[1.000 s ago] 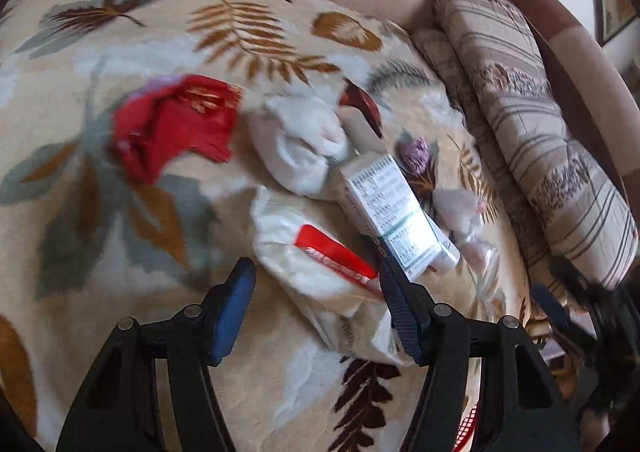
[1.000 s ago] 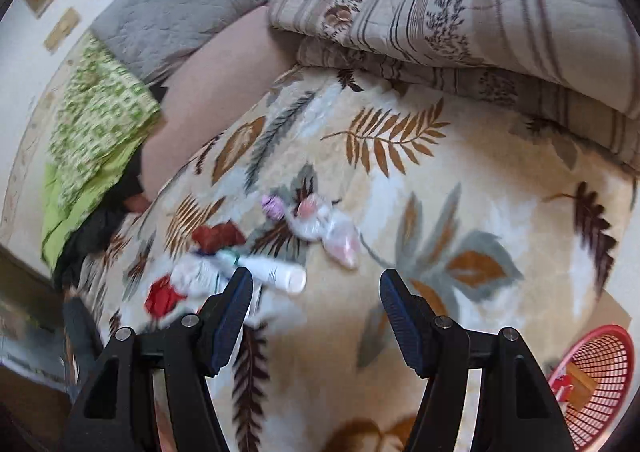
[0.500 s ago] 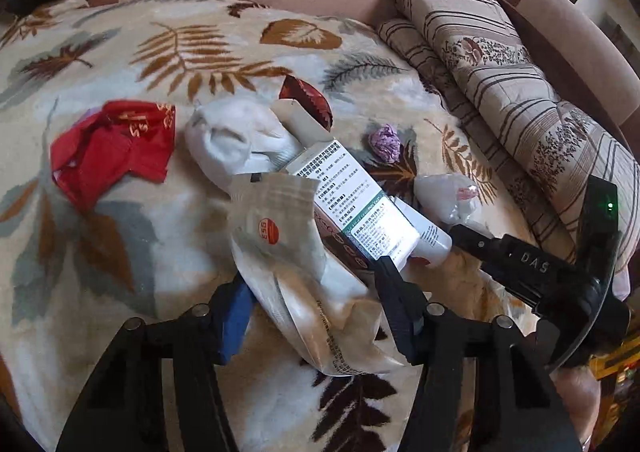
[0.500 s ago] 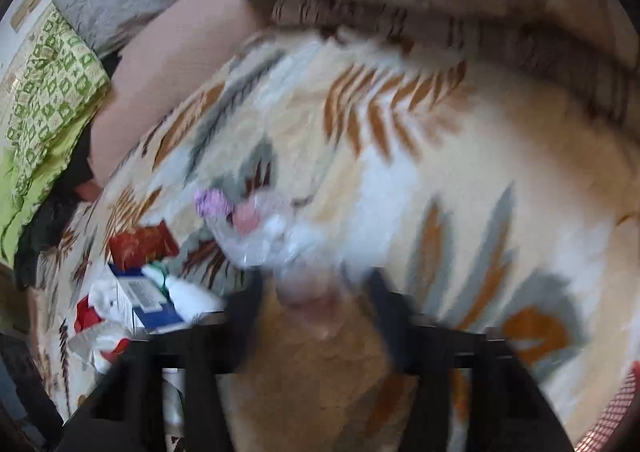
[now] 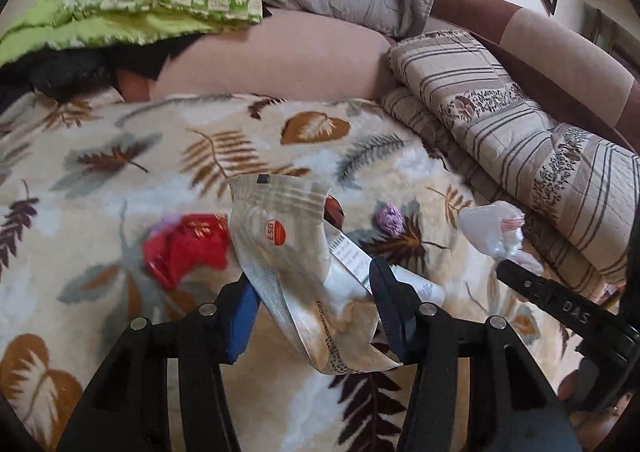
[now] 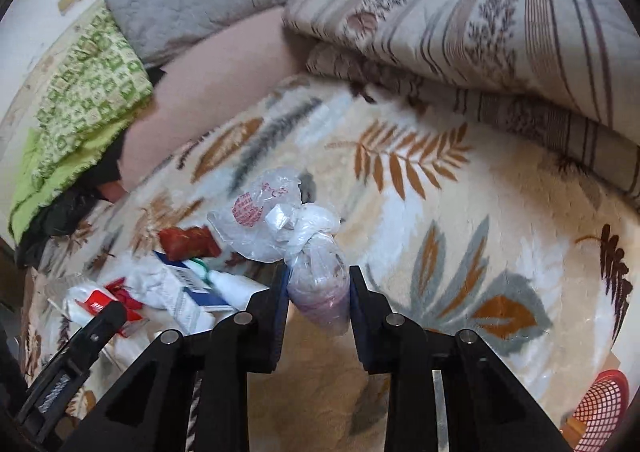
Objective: Collect trash
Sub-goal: 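Grasp the white plastic bag with the left tool while the right tool grasps the clear bag, then lift both held bags off the bed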
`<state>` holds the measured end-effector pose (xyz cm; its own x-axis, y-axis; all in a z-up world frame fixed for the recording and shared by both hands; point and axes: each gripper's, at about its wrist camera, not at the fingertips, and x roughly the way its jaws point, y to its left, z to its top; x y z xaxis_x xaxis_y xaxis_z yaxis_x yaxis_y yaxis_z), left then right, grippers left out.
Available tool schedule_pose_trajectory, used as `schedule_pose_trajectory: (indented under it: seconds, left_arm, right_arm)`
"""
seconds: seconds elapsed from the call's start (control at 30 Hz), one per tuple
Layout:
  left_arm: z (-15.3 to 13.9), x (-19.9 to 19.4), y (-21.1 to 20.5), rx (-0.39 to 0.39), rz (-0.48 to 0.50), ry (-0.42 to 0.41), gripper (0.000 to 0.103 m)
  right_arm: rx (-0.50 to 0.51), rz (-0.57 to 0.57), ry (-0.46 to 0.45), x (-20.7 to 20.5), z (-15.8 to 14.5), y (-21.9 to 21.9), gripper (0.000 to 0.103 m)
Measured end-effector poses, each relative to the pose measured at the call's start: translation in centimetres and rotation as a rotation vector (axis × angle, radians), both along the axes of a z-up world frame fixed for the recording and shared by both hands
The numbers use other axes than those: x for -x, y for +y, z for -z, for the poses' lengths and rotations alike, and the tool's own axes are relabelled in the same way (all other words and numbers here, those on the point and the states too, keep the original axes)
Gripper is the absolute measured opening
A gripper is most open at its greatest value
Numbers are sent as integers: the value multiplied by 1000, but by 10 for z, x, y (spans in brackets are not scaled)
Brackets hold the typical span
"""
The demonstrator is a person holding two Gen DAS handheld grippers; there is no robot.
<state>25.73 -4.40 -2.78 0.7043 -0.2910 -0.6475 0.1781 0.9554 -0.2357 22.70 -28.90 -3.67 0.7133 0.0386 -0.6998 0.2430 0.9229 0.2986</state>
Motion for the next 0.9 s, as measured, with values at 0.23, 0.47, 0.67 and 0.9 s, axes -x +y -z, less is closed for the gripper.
schedule_pose_trajectory:
  seconds: [0.23, 0.47, 0.67, 0.9]
  left_arm:
    - [-6, 2, 0, -73, -23, -38, 53]
    - [-5, 4, -3, -118, -34, -54, 53]
    - [-8, 10, -9, -169, -35, -97, 53]
    - [-11, 13, -14, -196, -28, -120, 53]
  right_arm:
    - [22, -22, -20, 0, -5, 7, 30]
    - [44, -18, -25, 2, -7, 7, 31]
    - [54, -31, -28, 2, -8, 11, 31]
    - [53, -24, -32, 5, -10, 8, 31]
